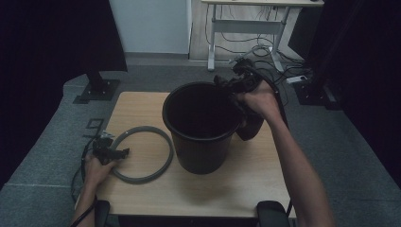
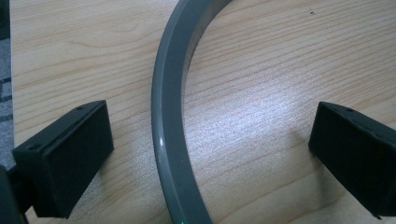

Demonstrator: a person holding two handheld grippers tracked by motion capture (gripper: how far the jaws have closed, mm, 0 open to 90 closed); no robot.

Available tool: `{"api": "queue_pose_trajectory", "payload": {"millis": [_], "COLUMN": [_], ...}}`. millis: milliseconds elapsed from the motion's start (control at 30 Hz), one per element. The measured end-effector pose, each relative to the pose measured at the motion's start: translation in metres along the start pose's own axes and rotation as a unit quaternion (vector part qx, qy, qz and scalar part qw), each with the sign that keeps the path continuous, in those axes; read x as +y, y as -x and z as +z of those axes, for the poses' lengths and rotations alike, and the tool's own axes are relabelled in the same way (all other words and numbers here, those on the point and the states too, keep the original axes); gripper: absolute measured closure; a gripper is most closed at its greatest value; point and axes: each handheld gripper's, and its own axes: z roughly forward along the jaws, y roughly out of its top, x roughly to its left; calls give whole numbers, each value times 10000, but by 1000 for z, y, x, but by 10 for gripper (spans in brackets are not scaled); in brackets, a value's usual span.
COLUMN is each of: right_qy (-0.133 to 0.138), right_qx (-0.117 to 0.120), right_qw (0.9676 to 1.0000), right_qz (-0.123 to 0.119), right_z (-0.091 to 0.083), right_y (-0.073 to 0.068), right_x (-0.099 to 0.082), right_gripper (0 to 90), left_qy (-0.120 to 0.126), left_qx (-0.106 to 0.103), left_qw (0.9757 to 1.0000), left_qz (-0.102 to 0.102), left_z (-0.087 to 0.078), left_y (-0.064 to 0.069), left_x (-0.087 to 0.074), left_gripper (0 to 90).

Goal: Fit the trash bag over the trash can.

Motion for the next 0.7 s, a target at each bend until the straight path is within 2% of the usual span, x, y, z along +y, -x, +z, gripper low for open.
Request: {"api": "queue_pose_trajectory", "payload": {"millis": [267, 533, 700], "right_qy": [-242, -519, -662], "right_qx": [329, 594, 736], "right_qw": [9990, 9963, 9944], "right_qz": [-153, -350, -360], "right_z": [32, 67, 91], "right_y": [-22, -44, -54], "right_x": [14, 23, 26], "right_gripper": [868, 854, 851], "left_qy": [0, 0, 0], "left_qx": [-4, -14, -19], "left_qw": [10000, 10000, 10000], "left_qz": [5, 18, 21], "left_z": [0, 0, 0], "left_y": [0, 0, 0], "left_x": [0, 0, 0], "left_gripper": [0, 0, 0]}}
